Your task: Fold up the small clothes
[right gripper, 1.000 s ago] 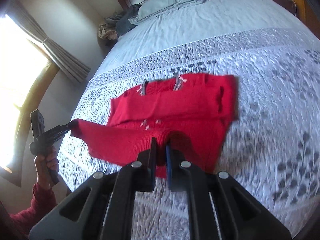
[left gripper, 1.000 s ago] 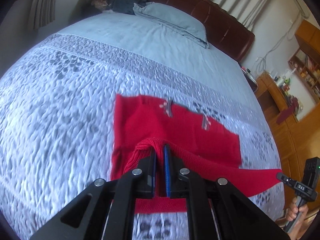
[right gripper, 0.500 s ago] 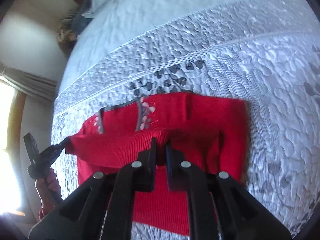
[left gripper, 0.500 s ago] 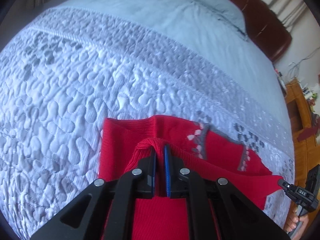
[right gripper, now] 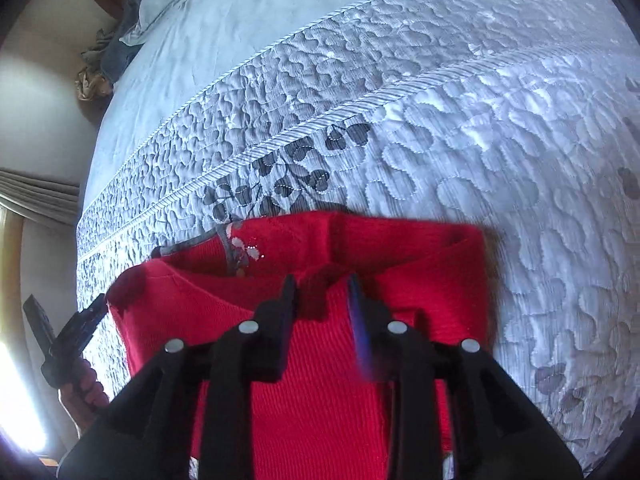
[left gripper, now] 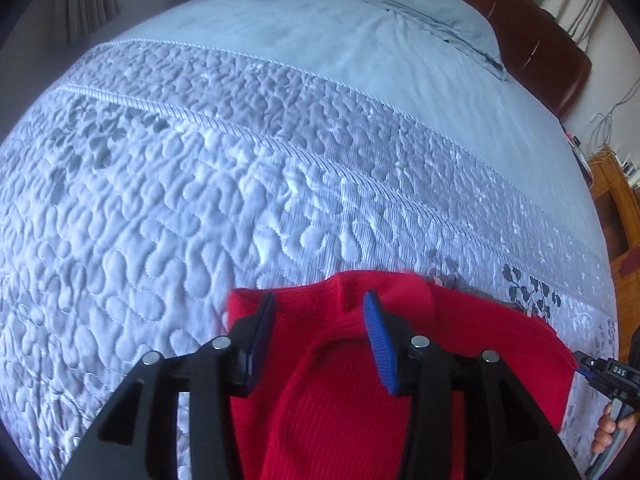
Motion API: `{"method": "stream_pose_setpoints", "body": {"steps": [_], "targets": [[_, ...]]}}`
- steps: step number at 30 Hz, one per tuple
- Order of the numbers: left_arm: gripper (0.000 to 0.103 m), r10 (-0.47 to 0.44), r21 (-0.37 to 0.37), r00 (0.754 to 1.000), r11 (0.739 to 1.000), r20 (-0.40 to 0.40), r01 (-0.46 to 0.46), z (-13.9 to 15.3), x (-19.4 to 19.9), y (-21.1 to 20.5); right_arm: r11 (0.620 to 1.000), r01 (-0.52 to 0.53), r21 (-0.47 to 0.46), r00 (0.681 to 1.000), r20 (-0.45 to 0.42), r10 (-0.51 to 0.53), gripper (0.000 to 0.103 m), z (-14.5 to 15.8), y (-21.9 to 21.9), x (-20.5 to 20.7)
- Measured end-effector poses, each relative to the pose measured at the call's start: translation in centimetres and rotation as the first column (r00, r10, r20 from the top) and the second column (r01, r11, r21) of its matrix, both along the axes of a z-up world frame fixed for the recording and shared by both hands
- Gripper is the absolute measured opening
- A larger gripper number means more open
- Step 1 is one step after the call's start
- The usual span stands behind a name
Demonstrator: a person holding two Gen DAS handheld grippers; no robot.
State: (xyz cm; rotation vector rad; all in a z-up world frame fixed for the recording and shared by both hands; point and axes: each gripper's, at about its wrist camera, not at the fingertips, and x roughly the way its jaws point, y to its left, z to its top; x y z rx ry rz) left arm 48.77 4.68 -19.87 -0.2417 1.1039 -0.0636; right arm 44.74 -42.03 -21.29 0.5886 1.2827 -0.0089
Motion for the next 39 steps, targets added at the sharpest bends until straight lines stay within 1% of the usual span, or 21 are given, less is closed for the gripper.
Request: {"method": "stream_pose_setpoints", "body": {"steps": [1, 5, 6, 7, 9, 11, 13, 14, 18, 21, 25, 27, 28, 29, 30, 31, 32, 33, 34, 36, 39], "targets": [[0.046, -0.003, 0.005, 1.0, 1.0, 0.0, 0.003, 0.1, -0.2, 0.2, 1.0, 0.003, -0.021, 1.0, 0.003, -0.003, 0.04, 0.2, -0.1, -0.1], [0.049, -0.028, 0.032, 1.0, 0.999, -0.004, 0.028, 0.5, -2.1, 1.1, 1.0, 0.001, -0.028, 0.999, 0.032, 0.0, 0.041, 1.0, -0.4, -1.0], [0.05, -0.035, 0.048, 0.999, 0.998, -0.008, 0.036, 0.6, -2.9, 1.5, 1.0, -0.008, -0.027, 0.999, 0.035, 0.009, 0.044, 1.3, -0.4, -1.6], [0.053, -0.04, 0.054, 0.999, 0.998, -0.007, 0.04, 0.7, -3.6, 1.7, 0.999, -0.02, -0.03, 0.999, 0.041, 0.022, 0.05, 1.6, -0.3, -2.4], [0.06, -0.062, 0.066, 0.998, 0.996, -0.004, 0.062, 1.0, -5.5, 2.3, 0.998, -0.045, -0.046, 0.997, 0.056, 0.047, 0.056, 2.1, -0.1, -4.1], [0.067, -0.081, 0.084, 0.997, 0.993, -0.005, 0.081, 1.1, -7.8, 3.1, 0.996, -0.068, -0.062, 0.996, 0.052, 0.071, 0.058, 2.4, 0.1, -6.1], [0.069, -0.098, 0.091, 0.995, 0.991, -0.028, 0.1, 0.9, -9.7, 3.7, 0.993, -0.104, -0.062, 0.994, 0.025, 0.106, 0.06, 2.2, 0.5, -8.6], [0.069, -0.12, 0.075, 0.991, 0.989, -0.063, 0.125, 0.8, -10.8, 3.9, 0.991, -0.123, -0.057, 0.992, 0.015, 0.124, 0.06, 1.9, 0.8, -9.7], [0.07, -0.162, 0.006, 0.978, 0.986, -0.131, 0.164, -0.7, -14.1, 4.2, 0.988, -0.154, -0.031, 0.988, -0.026, 0.153, 0.061, 0.6, 1.1, -13.8], [0.07, -0.176, -0.004, 0.971, 0.984, -0.164, 0.178, -1.9, -15.2, 3.5, 0.99, -0.139, -0.001, 0.989, -0.05, 0.138, 0.061, -0.7, 1.0, -15.7], [0.071, -0.179, -0.039, 0.963, 0.984, -0.2, 0.175, -3.4, -15.5, 2.4, 0.99, -0.124, 0.06, 0.989, -0.069, 0.128, 0.062, -2.1, 1.5, -16.6], [0.071, -0.172, -0.026, 0.964, 0.985, -0.205, 0.17, -3.8, -15.3, 1.7, 0.99, -0.119, 0.071, 0.99, -0.072, 0.124, 0.062, -2.5, 2.1, -16.4], [0.071, -0.164, -0.022, 0.964, 0.986, -0.21, 0.163, -3.9, -15.2, 1.5, 0.991, -0.11, 0.078, 0.99, -0.075, 0.115, 0.059, -2.8, 2.3, -16.3], [0.069, -0.157, -0.028, 0.964, 0.988, -0.214, 0.155, -4.0, -15.1, 1.2, 0.991, -0.106, 0.083, 0.991, -0.074, 0.112, 0.055, -2.9, 2.4, -16.2], [0.066, -0.151, -0.032, 0.964, 0.988, -0.217, 0.148, -4.0, -15.0, 0.9, 0.99, -0.107, 0.09, 0.991, -0.07, 0.114, 0.047, -3.0, 2.6, -16.1], [0.052, -0.146, -0.027, 0.965, 0.989, -0.219, 0.144, -4.0, -15.0, 0.6, 0.988, -0.112, 0.109, 0.991, -0.068, 0.12, 0.039, -3.2, 3.0, -16.0], [0.044, -0.143, -0.023, 0.964, 0.99, -0.225, 0.142, -4.1, -14.9, 0.3, 0.988, -0.111, 0.109, 0.99, -0.07, 0.119, 0.034, -3.3, 3.2, -15.9], [0.036, -0.141, -0.035, 0.963, 0.99, -0.23, 0.137, -4.2, -14.7, 0.2, 0.989, -0.113, 0.097, 0.99, -0.074, 0.121, 0.021, -3.4, 3.4, -15.8], [0.017, -0.139, -0.071, 0.961, 0.99, -0.241, 0.125, -4.3, -14.6, 0.3, 0.989, -0.114, 0.094, 0.99, -0.076, 0.122, 0.014, -3.4, 3.3, -15.8], [0.012, -0.124, -0.111, 0.96, 0.989, -0.251, 0.099, -4.2, -14.5, 0.7, 0.986, -0.097, 0.137, 0.992, -0.064, 0.107, 0.011, -3.2, 3.2, -16.1], [0.01, -0.113, -0.129, 0.965, 0.988, -0.236, 0.084, -3.4, -15.2, 1.3, 0.985, -0.109, 0.136, 0.993, -0.028, 0.114, 0.01, -1.7, 3.2, -17.0]]}}
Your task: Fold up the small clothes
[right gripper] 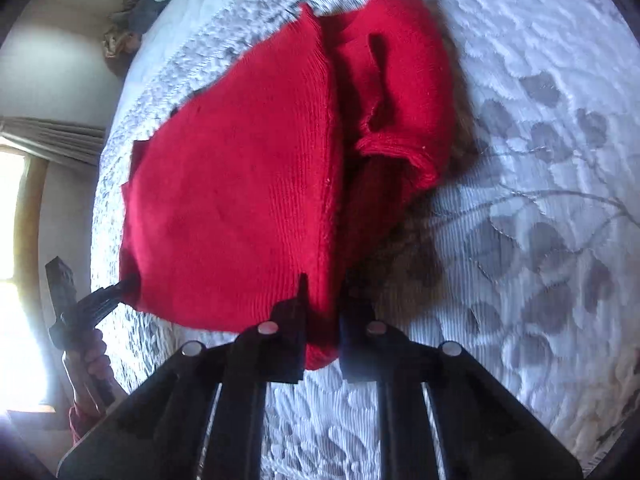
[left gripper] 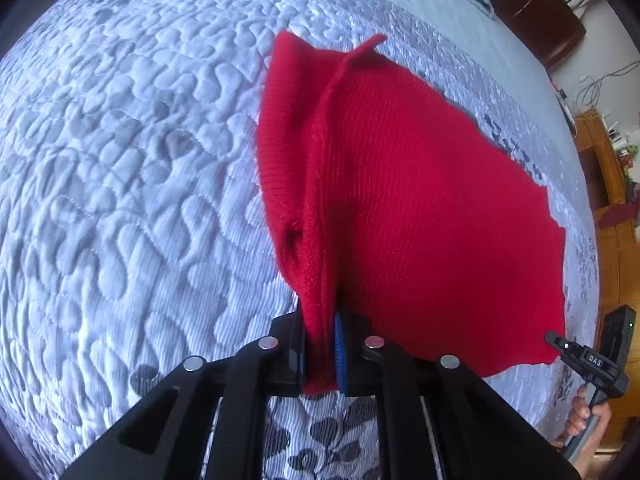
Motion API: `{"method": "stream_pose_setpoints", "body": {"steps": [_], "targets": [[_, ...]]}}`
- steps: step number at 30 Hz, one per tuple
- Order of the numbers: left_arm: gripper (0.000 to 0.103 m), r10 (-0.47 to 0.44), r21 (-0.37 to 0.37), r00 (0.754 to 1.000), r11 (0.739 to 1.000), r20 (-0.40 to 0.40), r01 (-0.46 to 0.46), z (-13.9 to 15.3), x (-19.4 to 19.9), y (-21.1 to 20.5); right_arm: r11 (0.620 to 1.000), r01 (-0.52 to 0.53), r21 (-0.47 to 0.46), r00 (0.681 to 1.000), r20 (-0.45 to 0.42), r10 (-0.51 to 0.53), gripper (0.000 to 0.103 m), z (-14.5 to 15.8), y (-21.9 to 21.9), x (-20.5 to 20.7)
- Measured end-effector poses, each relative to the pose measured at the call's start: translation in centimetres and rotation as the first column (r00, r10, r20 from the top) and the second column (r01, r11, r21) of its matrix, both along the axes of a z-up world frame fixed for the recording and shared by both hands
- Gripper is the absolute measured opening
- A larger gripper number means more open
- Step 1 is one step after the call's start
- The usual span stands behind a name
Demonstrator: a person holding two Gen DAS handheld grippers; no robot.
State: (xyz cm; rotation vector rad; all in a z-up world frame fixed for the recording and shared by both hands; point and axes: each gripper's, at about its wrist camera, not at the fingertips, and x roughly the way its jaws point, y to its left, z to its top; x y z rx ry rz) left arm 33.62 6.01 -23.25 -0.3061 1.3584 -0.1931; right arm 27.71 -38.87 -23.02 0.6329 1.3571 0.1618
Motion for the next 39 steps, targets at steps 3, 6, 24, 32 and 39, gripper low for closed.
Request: {"method": "stream_pose_setpoints", "body": {"steps": [3, 6, 24, 32, 39], "targets": [[0.01, -0.006, -0.02, 0.999, 1.0, 0.038, 0.007, 1.8, -1.2, 0.4, 1.0, -0.015, 0.007, 1.0, 0.019, 0.015, 0.01, 1.7, -0.1, -1.0], [0.01, -0.02, -0.053, 0.999, 0.998, 0.048, 0.022, 3.4, -2.9, 0.9, 0.999, -0.034, 0.008, 0.999, 0.026, 0.034, 0.01, 3.4, 0.0, -2.5], [0.01, -0.126, -0.034, 0.991, 0.991, 0.044, 0.128, 6.2, -20.2, 3.5, 0.987, -0.154, -0.043, 0.988, 0.011, 0.155, 0.01, 8.0, 2.1, -19.6], [0.014, -0.159, 0.098, 0.987, 0.983, 0.032, 0.155, 1.2, -22.3, 3.0, 0.983, -0.128, -0.131, 0.99, -0.073, 0.12, 0.01, 3.0, 2.3, -22.3], [0.016, -0.19, 0.172, 0.975, 0.971, 0.115, 0.168, 0.6, -23.5, 2.1, 0.989, -0.076, -0.127, 0.996, -0.051, 0.07, 0.012, -0.1, 2.0, -23.2]]}}
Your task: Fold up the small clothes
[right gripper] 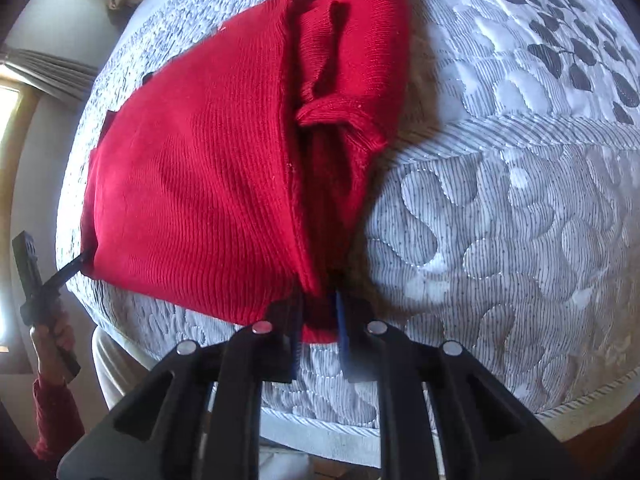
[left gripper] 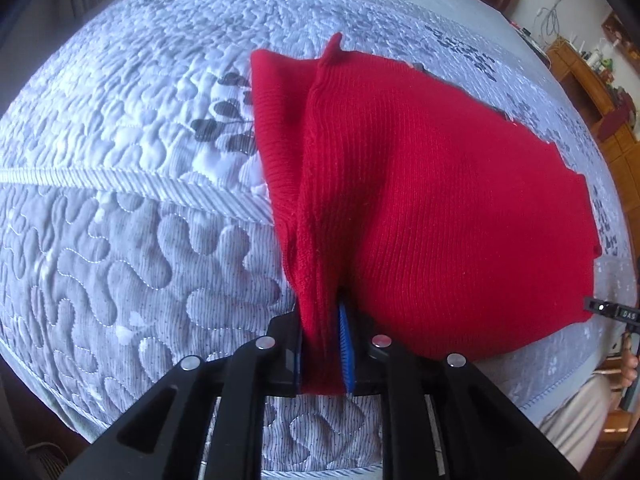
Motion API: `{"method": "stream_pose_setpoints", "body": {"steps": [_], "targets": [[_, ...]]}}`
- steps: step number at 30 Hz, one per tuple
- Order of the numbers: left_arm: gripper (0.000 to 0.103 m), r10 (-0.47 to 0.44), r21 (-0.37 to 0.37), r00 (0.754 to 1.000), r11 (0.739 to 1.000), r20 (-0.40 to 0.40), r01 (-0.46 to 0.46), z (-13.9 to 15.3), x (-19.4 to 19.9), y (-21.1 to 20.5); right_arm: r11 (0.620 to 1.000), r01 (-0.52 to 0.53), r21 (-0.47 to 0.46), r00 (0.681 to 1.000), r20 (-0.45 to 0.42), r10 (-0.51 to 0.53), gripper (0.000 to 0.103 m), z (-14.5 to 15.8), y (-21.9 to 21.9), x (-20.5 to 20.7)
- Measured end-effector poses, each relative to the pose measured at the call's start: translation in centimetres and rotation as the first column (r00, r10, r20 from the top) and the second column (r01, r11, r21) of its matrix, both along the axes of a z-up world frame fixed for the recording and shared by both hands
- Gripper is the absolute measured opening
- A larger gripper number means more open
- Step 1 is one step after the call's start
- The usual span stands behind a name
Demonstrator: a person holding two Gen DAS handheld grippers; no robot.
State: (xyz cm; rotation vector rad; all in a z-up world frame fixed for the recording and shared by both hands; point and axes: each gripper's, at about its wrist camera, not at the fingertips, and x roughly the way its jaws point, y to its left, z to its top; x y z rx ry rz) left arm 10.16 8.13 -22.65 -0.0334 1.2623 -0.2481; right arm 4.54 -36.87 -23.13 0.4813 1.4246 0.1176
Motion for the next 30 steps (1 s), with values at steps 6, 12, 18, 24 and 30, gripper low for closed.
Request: {"method": "stream_pose_setpoints", "body": {"steps": [6, 12, 18, 24, 30], "targets": [[0.018, 0.005, -0.012, 1.0, 1.0, 0.014, -0.005, 0.1, 0.2, 0.0, 1.0, -0.017, -0.009, 1.0, 0.022, 0.017, 0.017, 0.4, 0.1, -0.2], [0.03, 0.058, 0.002, 0.993, 0.998, 0.104, -0.059, 5.9, -0.3, 2.8, 0.998, -0.036, -0.047, 0.99, 0.138, 0.042, 0.03, 6.1, -0.9, -1.1], [0.049, 0.003, 0.058, 0.987, 0.998, 0.159, -0.012, 9.1, 7.3, -0.8, 0.989, -0.08, -0.128, 0.973, 0.206, 0.105, 0.044, 11.3, -0.3, 5.9], [0.049, 0.02, 0.153, 0.996, 0.988, 0.091, -0.034, 4.9, 15.7, -4.7, 0.99, -0.054, -0.131, 0.991, 0.111, 0.069, 0.043, 7.3, -1.0, 15.2], [0.043, -0.015, 0.167, 0.999, 0.986, 0.039, 0.008, 0.9, 19.7, -6.3, 0.998, -0.017, -0.058, 0.999, 0.041, 0.019, 0.045, 1.8, -3.1, 20.3]]}}
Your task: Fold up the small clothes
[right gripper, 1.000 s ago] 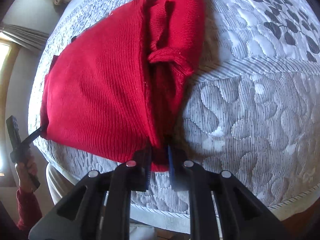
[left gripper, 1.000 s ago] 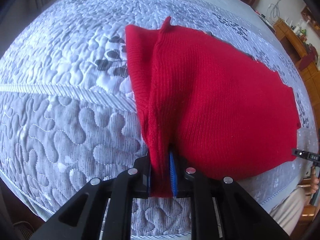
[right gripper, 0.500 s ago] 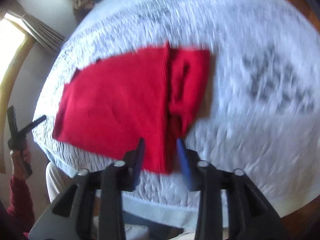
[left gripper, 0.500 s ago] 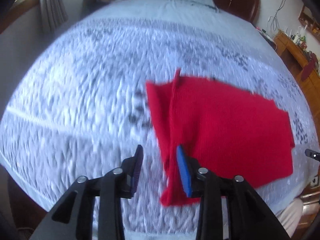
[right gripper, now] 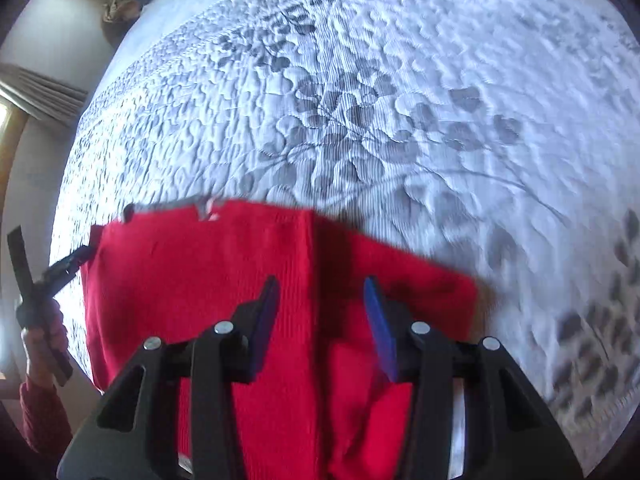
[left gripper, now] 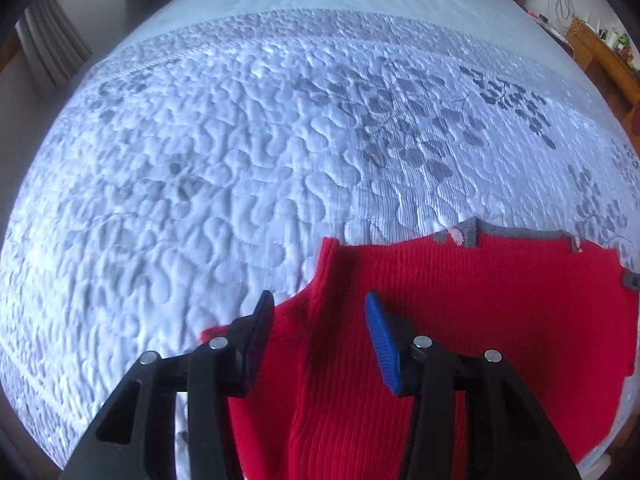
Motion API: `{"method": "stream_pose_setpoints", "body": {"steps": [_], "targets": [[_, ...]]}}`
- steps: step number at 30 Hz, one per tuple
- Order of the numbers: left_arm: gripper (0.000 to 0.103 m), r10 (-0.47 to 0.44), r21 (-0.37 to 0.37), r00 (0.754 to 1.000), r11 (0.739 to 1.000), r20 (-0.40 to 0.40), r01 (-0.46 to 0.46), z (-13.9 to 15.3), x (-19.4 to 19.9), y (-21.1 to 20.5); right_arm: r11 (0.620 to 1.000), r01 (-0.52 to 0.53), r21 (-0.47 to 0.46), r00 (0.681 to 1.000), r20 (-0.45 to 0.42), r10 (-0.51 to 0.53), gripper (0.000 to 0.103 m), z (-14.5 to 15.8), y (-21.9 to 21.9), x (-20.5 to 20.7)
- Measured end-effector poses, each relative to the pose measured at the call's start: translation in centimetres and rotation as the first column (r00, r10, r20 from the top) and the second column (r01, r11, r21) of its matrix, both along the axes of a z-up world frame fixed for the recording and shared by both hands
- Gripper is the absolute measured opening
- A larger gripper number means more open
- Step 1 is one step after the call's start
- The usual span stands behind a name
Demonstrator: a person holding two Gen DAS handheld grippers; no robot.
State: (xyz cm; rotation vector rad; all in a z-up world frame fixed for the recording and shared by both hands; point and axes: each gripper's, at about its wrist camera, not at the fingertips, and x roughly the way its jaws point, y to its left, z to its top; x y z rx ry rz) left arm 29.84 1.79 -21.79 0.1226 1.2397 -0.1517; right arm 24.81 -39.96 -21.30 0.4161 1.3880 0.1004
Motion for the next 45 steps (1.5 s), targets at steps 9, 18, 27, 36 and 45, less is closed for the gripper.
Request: {"method": "stream_pose_setpoints", "body": {"steps": [9, 18, 27, 36, 45], "targets": [[0.005, 0.012, -0.082, 1.0, 0.997, 0.021, -0.01, 0.8, 0.8, -0.2, 0.997, -0.073, 0.02, 0.995, 0.075, 0.071, 0.004, 0.3, 0.8, 2.1], [0.005, 0.024, -0.022, 0.999, 0.999, 0.048, -0.023, -2.0, 0.7, 0.6, 1.0, 0.013, -0.013, 0.999, 0.051, -0.012, 0.004, -2.5, -0.5, 1.5], [0.03, 0.022, 0.014, 0.997, 1.0, 0.076, -0.023, 1.5, -2.2, -0.4, 0.996, 0.046, -0.082, 0.995, 0.087, -0.039, 0.026, 1.4, -0.3, -1.3], [0.041, 0.032, -0.048, 0.997, 0.998, 0.068, -0.029, 4.0, -11.6, -0.3, 0.98, 0.071, -0.184, 0.996, 0.069, -0.059, 0.061, 4.7, 2.5, -11.0], [0.047, 0.01, -0.038, 0.997, 0.999, 0.079, -0.007, 3.8, -16.9, -0.1, 0.976, 0.085, -0.2, 0.996, 0.01, -0.085, 0.067, 3.0, 4.2, -16.4]]}}
